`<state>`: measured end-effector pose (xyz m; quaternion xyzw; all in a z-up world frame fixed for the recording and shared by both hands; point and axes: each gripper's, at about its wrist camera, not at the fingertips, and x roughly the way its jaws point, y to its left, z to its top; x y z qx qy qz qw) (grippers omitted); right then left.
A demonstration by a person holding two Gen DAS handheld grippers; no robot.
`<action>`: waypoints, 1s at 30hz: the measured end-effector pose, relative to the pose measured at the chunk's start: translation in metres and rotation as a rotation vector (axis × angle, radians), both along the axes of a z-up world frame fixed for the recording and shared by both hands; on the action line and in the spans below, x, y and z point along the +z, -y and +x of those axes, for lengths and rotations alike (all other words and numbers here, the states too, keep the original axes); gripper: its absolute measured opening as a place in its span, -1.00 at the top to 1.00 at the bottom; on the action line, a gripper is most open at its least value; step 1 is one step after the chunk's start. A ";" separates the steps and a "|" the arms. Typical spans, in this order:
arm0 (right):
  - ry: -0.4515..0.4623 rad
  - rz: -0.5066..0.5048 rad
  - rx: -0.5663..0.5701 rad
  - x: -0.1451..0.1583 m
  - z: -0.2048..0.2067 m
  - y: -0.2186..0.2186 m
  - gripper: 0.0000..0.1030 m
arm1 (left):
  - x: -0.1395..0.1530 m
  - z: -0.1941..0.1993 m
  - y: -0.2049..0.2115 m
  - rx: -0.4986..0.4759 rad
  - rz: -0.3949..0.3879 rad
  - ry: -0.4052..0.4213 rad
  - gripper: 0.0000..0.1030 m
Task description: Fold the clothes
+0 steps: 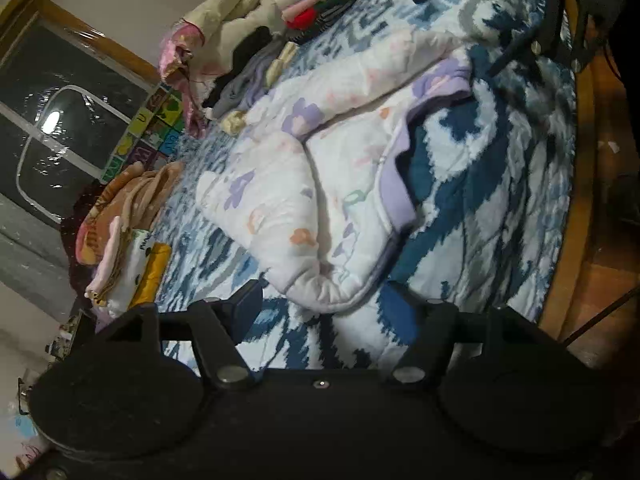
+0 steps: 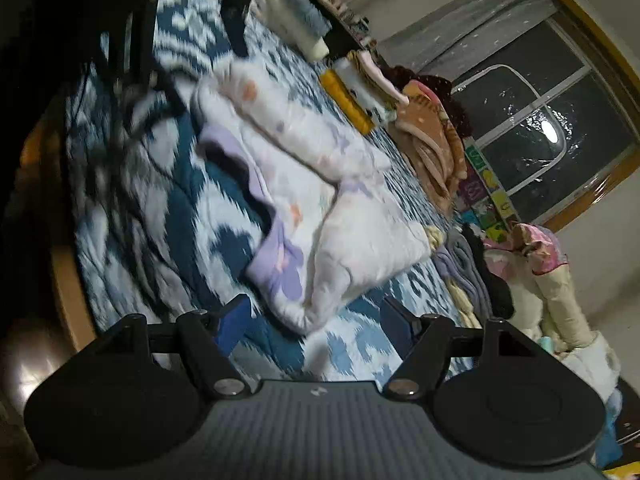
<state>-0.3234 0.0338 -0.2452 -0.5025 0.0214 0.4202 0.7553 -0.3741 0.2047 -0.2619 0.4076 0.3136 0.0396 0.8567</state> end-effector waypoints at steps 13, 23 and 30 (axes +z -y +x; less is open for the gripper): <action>0.073 0.072 -0.019 -0.004 0.003 0.000 -0.18 | -0.009 0.006 0.013 -0.022 0.000 0.075 -0.31; 0.093 0.021 0.000 -0.021 0.001 -0.002 -0.21 | -0.016 0.009 0.018 -0.024 0.099 0.136 -0.28; 0.082 0.039 -0.006 -0.018 0.009 -0.012 -0.04 | -0.029 0.019 0.021 -0.002 0.185 0.158 -0.06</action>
